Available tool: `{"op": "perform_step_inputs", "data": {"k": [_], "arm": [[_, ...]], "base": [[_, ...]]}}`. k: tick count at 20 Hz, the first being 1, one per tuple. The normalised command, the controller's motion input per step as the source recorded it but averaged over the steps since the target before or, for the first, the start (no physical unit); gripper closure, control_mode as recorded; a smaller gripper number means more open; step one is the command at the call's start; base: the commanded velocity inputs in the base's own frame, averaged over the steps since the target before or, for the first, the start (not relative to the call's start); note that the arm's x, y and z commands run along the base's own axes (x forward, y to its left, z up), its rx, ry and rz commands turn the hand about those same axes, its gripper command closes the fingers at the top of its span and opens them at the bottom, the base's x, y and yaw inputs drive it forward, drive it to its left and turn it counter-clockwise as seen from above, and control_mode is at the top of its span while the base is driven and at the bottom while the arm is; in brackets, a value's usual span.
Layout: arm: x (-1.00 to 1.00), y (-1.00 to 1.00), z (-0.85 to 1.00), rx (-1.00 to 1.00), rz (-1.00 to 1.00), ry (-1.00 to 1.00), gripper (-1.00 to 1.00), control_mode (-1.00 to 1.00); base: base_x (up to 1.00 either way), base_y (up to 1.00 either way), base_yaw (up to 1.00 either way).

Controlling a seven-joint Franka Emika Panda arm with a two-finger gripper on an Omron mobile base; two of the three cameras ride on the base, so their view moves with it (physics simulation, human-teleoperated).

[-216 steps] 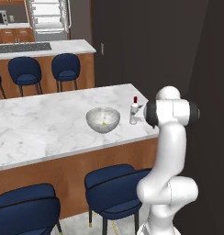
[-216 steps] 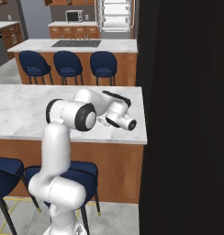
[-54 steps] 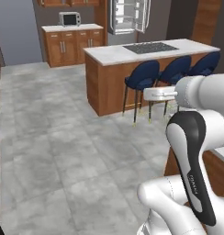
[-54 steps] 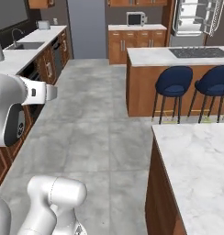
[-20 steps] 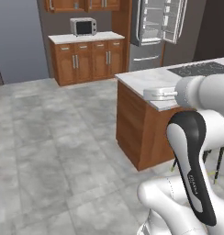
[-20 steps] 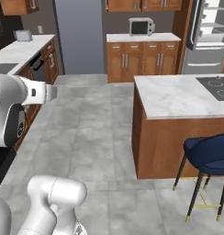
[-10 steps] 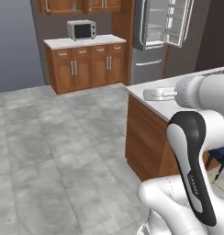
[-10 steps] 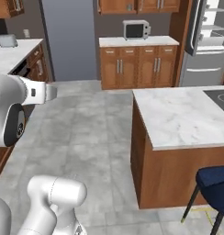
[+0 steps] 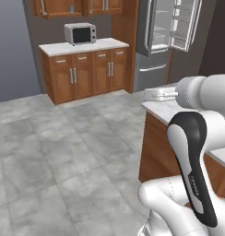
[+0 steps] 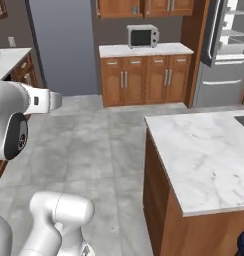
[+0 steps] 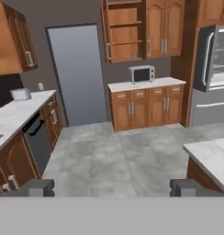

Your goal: There is a bowl on the dining counter. Grab a lemon wedge from the fridge and place it in the bowl. Then get the liquor bottle and glass cup from the cabinet and place them next to the bowl.

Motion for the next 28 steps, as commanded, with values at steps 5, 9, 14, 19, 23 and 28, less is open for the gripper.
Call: {"op": "perform_step_inputs", "data": {"k": [5, 9, 14, 19, 23, 28], "arm": [[0.0, 0.0, 0.0, 0.0, 0.0, 0.0, -1.0, 1.0], [0.0, 0.0, 0.0, 0.0, 0.0, 0.0, -1.0, 1.0], [0.0, 0.0, 0.0, 0.0, 0.0, 0.0, -1.0, 1.0], [0.0, 0.0, 0.0, 0.0, 0.0, 0.0, -1.0, 1.0], [0.0, 0.0, 0.0, 0.0, 0.0, 0.0, -1.0, 1.0], [0.0, 0.0, 0.0, 0.0, 0.0, 0.0, -1.0, 1.0]], "base": [[1.0, 0.17, -0.11], [1.0, 0.16, -0.1], [1.0, 0.13, -0.09], [1.0, 0.1, -0.07], [1.0, 0.03, -0.05], [1.0, -0.01, 0.0]]}}
